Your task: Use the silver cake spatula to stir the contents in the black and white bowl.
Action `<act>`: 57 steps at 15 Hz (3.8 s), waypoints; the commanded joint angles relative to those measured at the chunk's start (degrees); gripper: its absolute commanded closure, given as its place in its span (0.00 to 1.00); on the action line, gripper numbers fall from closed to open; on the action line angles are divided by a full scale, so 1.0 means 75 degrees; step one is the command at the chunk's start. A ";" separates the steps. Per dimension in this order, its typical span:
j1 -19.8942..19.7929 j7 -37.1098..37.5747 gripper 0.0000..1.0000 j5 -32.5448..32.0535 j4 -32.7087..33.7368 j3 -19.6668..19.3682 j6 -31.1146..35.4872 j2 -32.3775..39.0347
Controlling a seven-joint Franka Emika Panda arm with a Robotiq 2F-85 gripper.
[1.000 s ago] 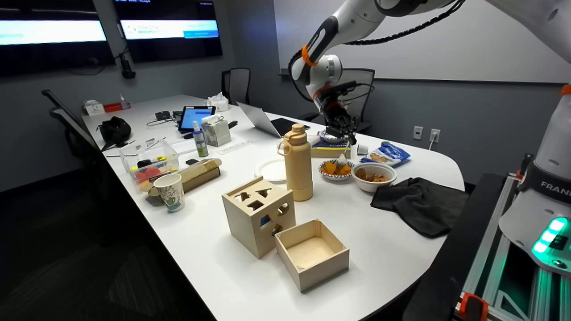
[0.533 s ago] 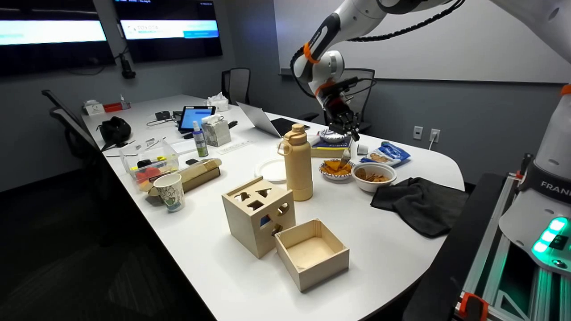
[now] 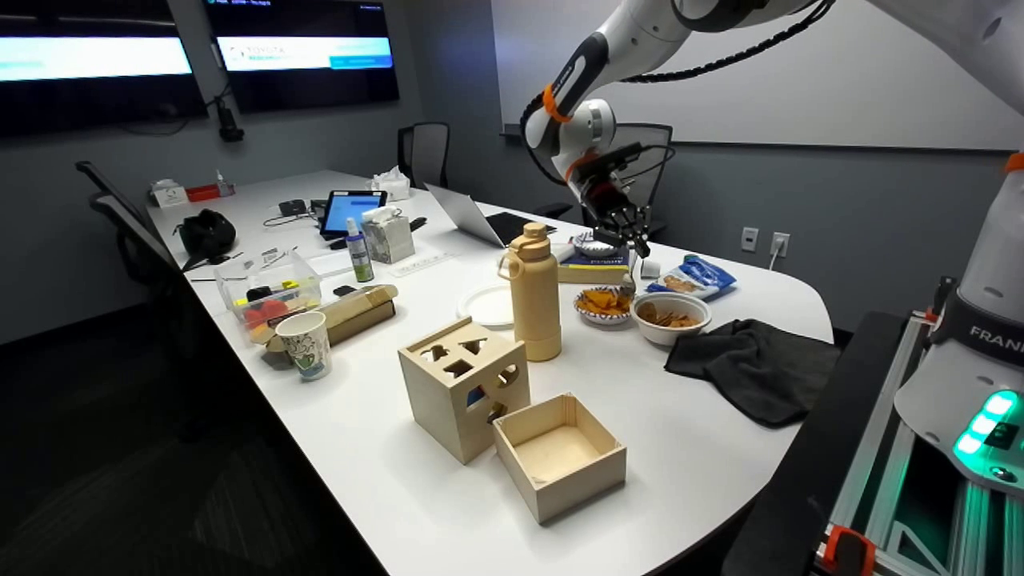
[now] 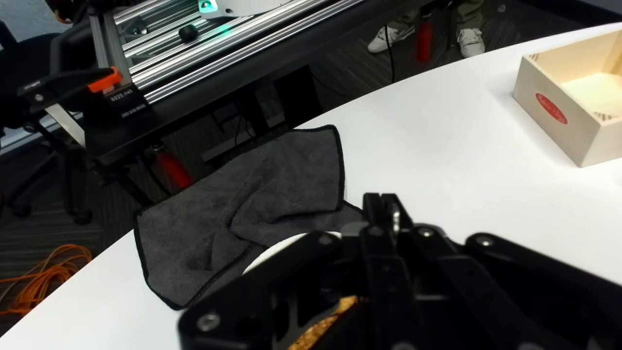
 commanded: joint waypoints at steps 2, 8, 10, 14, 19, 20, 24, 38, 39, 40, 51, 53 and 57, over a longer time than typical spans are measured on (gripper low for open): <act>-0.0116 -0.0301 0.99 0.0096 0.0124 0.0181 -0.0516 0.0099; -0.0238 -0.0643 0.99 0.0442 0.0012 0.0285 -0.0239 -0.0017; -0.0277 -0.0763 0.99 0.0574 -0.0009 0.0313 -0.0175 -0.0039; -0.0348 -0.0882 0.99 0.0815 -0.0141 0.0298 0.0217 -0.0160; -0.0511 -0.1249 0.99 0.0859 -0.0322 0.0302 0.0691 -0.0339; -0.0572 -0.1416 0.99 0.0838 -0.0371 0.0312 0.0706 -0.0386; -0.0850 -0.2224 0.99 0.0785 -0.0509 0.0371 0.0648 -0.0485; -0.1341 -0.3438 0.99 0.1312 -0.2339 0.0367 0.2589 -0.1136; -0.1351 -0.3473 0.99 0.1407 -0.2491 0.0382 0.2759 -0.1202; -0.1361 -0.3504 0.99 0.1468 -0.2616 0.0391 0.2894 -0.1251; -0.1917 -0.4561 0.99 0.2064 -0.3177 0.0489 0.2961 -0.1226; -0.2008 -0.4716 0.99 0.2164 -0.3203 0.0504 0.2969 -0.1188; -0.2098 -0.4896 0.99 0.2328 -0.3310 0.0529 0.3022 -0.1127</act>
